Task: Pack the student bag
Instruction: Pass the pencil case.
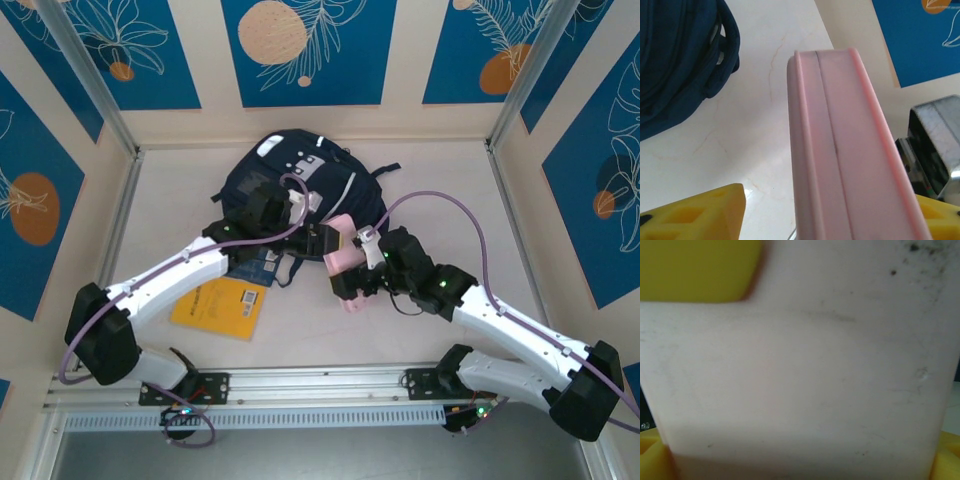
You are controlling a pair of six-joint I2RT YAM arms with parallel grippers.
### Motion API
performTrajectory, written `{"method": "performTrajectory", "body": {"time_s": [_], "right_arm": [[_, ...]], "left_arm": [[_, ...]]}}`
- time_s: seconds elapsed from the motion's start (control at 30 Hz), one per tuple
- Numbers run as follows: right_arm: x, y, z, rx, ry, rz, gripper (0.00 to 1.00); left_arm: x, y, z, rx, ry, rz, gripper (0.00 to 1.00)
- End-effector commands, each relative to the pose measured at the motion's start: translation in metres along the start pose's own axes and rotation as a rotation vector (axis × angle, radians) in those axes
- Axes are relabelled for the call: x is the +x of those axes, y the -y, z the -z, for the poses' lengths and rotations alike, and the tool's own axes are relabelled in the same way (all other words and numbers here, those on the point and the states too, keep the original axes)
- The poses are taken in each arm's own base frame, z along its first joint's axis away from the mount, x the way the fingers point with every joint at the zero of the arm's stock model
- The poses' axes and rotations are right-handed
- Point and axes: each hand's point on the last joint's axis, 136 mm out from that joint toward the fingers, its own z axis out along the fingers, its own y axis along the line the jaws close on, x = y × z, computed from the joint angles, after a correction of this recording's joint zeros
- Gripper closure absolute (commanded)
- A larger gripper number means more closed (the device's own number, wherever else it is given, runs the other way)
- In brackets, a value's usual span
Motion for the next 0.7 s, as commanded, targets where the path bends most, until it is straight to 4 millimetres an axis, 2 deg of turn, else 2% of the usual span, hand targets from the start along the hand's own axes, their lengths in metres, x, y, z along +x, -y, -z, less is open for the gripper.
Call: {"method": "performTrajectory", "body": {"time_s": [0.0, 0.3, 0.43, 0.5, 0.57, 0.67], "right_arm": [[-0.013, -0.011, 0.004, -0.045, 0.058, -0.007, 0.23], [-0.014, 0.0, -0.001, 0.017, 0.052, -0.014, 0.24], [-0.014, 0.009, -0.002, 0.07, 0.051, -0.03, 0.19], [-0.015, 0.01, -0.001, 0.078, 0.059, -0.03, 0.12], [-0.017, 0.008, 0.001, 0.064, 0.073, -0.031, 0.01], [-0.02, 0.012, 0.007, 0.093, 0.105, -0.057, 0.01]], "left_arm": [[-0.006, 0.017, -0.007, 0.06, 0.005, -0.005, 0.47], [-0.005, 0.021, -0.014, 0.069, -0.002, 0.009, 0.73], [-0.008, 0.023, -0.012, 0.071, 0.01, 0.008, 0.76], [-0.009, 0.022, -0.01, 0.066, 0.015, 0.009, 0.76], [-0.011, 0.021, -0.009, 0.061, 0.022, 0.011, 0.76], [-0.015, 0.017, -0.005, 0.051, 0.035, 0.023, 0.76]]}}
